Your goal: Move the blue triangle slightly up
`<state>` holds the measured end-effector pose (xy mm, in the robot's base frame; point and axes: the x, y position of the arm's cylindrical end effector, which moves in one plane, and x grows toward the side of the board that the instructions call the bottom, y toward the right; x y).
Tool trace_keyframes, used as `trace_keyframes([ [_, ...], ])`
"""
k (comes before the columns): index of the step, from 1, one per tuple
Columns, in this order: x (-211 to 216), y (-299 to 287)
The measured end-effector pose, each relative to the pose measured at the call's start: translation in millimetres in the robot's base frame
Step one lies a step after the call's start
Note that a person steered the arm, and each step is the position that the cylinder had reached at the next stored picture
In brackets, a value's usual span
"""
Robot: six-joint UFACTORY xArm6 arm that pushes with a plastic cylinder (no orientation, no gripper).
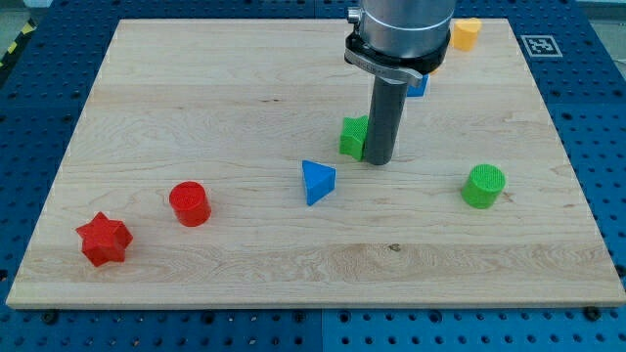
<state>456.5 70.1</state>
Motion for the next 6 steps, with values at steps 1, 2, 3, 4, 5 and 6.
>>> trace_keyframes([
  [1, 24.9, 12.0],
  [2, 58.4, 4.4],
  [3, 81.2, -26.7],
  [4, 83.1, -48.1],
  [5, 83.1, -48.5],
  [6, 76.3, -48.5],
])
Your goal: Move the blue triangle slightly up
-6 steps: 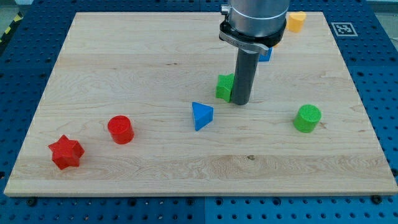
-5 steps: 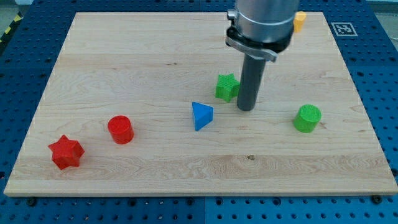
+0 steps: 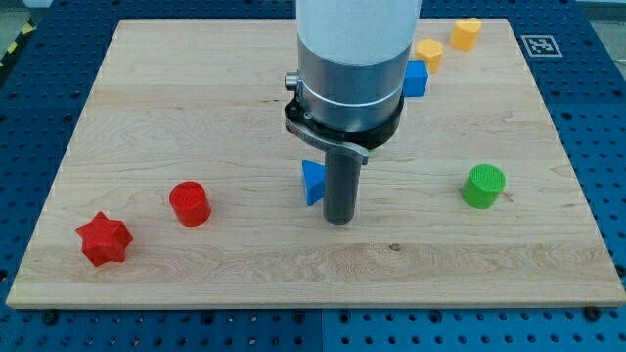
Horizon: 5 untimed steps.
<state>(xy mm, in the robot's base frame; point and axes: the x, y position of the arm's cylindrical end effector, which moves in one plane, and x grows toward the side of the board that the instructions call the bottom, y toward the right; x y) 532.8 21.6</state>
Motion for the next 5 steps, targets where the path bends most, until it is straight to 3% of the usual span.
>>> trace_keyframes([
  [5, -27.4, -2.7],
])
